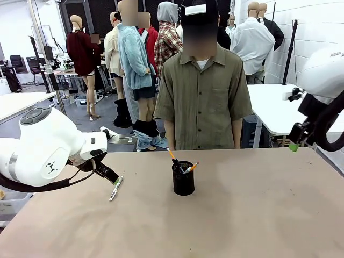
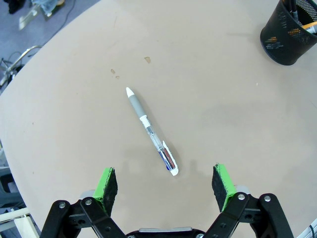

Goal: Place the pens into the pen holder.
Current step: Pick up a writing instrument from the table and place it into the Pen holder.

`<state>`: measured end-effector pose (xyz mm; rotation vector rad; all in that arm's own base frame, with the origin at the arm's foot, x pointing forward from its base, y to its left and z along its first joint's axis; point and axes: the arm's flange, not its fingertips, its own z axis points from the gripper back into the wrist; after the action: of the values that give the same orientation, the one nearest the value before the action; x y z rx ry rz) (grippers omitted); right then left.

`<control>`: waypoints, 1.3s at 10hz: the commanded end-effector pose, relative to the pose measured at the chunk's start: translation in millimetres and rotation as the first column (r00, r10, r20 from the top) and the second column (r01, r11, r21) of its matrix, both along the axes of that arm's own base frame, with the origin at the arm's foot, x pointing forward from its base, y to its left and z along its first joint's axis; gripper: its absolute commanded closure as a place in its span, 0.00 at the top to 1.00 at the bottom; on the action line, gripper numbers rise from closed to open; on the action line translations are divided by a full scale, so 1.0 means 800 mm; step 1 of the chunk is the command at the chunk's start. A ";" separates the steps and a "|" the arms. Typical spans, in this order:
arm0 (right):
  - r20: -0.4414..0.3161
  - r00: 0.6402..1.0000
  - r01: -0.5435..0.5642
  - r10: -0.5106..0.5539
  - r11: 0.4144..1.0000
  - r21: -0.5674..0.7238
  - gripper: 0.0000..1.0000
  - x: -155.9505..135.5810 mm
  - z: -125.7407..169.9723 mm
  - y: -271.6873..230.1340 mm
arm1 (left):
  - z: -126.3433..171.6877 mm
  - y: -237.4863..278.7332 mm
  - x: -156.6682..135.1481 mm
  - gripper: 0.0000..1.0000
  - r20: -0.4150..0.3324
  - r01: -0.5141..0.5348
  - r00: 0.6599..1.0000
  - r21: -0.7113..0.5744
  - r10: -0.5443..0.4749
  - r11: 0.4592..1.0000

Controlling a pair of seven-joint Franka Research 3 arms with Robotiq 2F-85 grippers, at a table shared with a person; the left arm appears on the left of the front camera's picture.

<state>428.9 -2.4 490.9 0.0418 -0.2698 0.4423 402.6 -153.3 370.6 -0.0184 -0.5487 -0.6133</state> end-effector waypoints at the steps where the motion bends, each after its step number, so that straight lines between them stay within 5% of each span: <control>1: -0.035 0.999 0.027 -0.027 1.000 -0.001 1.00 0.017 -0.015 0.017 | 0.001 0.003 0.000 1.00 0.000 -0.004 1.000 -0.004 0.004 1.000; 3: -0.018 1.000 0.002 -0.002 1.000 -0.003 1.00 0.004 -0.006 0.014 | 0.000 0.000 0.000 1.00 0.000 0.000 1.000 0.000 0.000 1.000; 7: -0.018 1.000 0.002 -0.002 1.000 -0.003 1.00 0.004 -0.006 0.014 | -0.001 -0.027 0.092 1.00 -0.219 -0.086 0.971 0.061 0.097 0.994; 13: -0.018 1.000 0.002 -0.002 1.000 -0.003 1.00 0.004 -0.006 0.014 | -0.069 -0.046 0.150 1.00 -0.382 -0.151 0.907 0.103 0.180 0.983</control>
<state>433.1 10.4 487.6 0.0626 -0.2602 0.4287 517.9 -186.4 312.2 -0.0410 -0.1529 -0.4568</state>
